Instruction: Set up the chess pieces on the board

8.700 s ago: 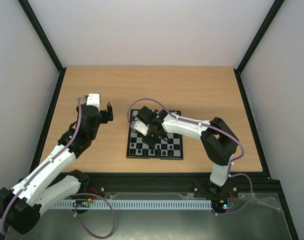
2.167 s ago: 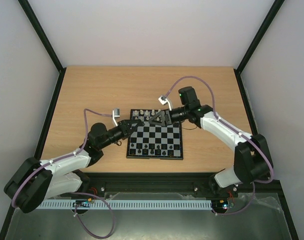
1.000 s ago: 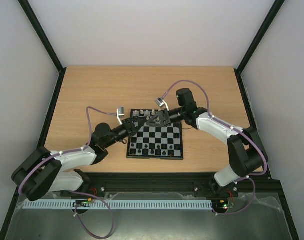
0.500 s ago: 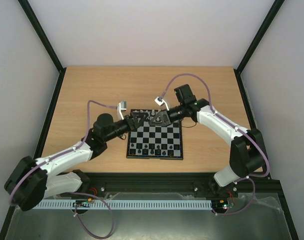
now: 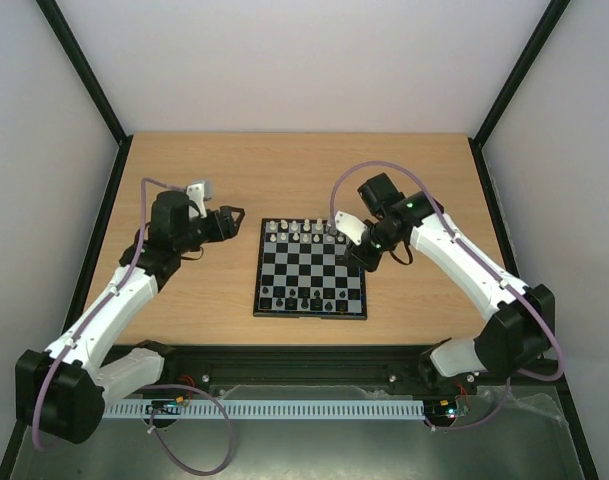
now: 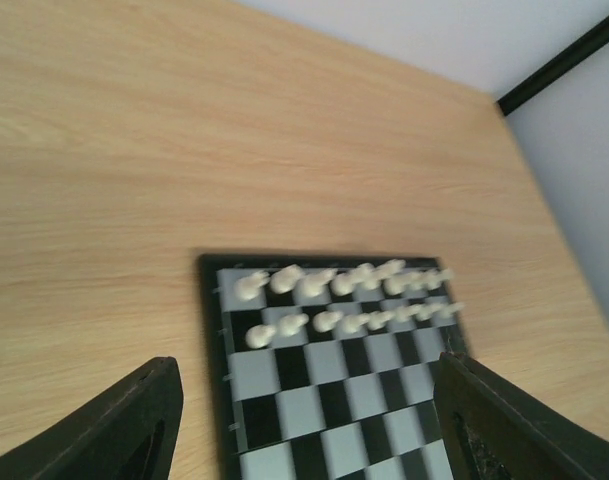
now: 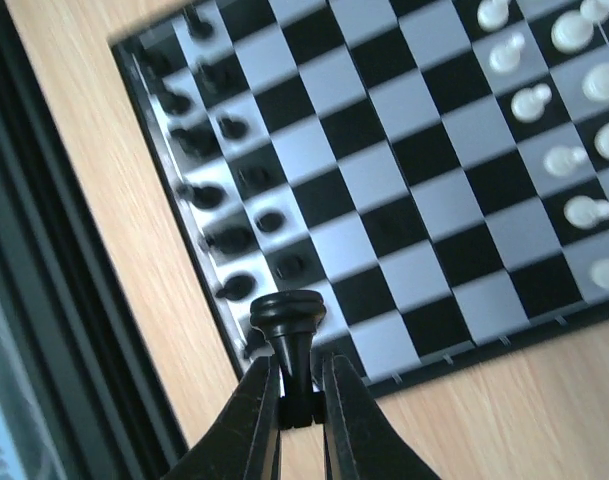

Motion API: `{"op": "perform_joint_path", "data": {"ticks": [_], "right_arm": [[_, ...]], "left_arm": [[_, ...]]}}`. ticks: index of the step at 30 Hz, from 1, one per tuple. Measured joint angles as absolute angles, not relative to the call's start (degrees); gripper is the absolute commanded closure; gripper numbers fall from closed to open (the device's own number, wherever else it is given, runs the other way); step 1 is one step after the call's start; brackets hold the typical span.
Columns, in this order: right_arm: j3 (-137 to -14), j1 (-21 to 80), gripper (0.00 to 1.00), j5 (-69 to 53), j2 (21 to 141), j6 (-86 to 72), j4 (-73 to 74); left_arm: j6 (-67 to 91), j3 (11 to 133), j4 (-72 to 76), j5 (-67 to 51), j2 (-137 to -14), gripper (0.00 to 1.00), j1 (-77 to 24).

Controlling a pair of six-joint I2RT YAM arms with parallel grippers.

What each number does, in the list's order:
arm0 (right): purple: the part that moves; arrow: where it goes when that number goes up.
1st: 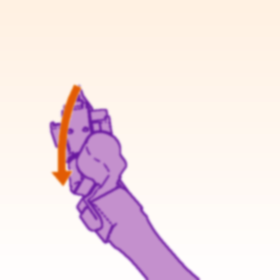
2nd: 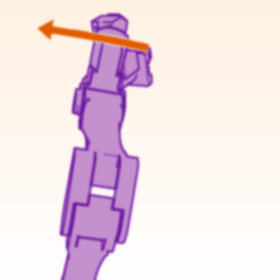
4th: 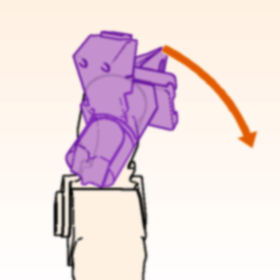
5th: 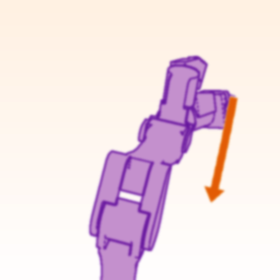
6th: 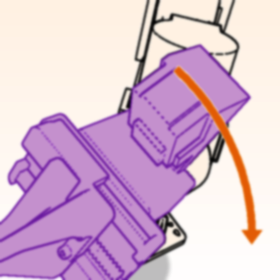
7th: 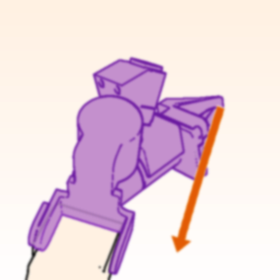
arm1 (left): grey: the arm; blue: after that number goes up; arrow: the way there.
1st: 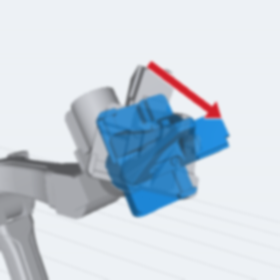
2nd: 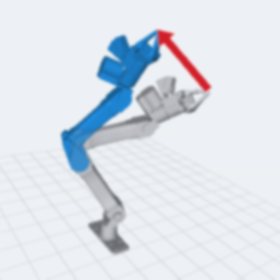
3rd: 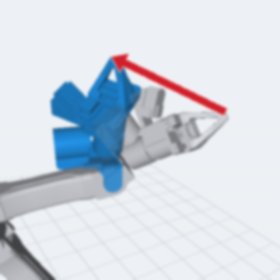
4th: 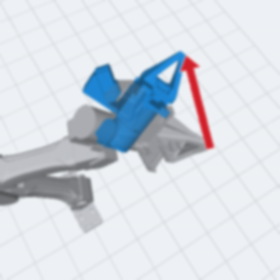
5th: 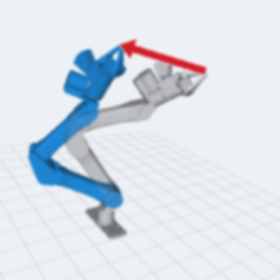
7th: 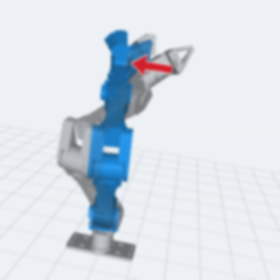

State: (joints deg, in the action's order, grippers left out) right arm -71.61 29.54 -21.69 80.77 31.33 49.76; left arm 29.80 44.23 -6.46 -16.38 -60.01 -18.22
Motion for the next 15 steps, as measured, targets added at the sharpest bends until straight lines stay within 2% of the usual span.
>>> {"op": "perform_joint_path", "data": {"ticks": [8, 15], "right_arm": [[-70.24, 35.18, 0.96, -1.08, 80.44, 38.46, 54.11], [-70.43, 38.04, 0.96, 11.49, 88.58, 39.42, 54.02]], "left_arm": [[23.18, 39.29, -9.67, -17.10, -60.29, 0.28, -12.75], [21.61, 38.98, -9.98, -19.05, -60.60, 0.28, -10.76]]}}
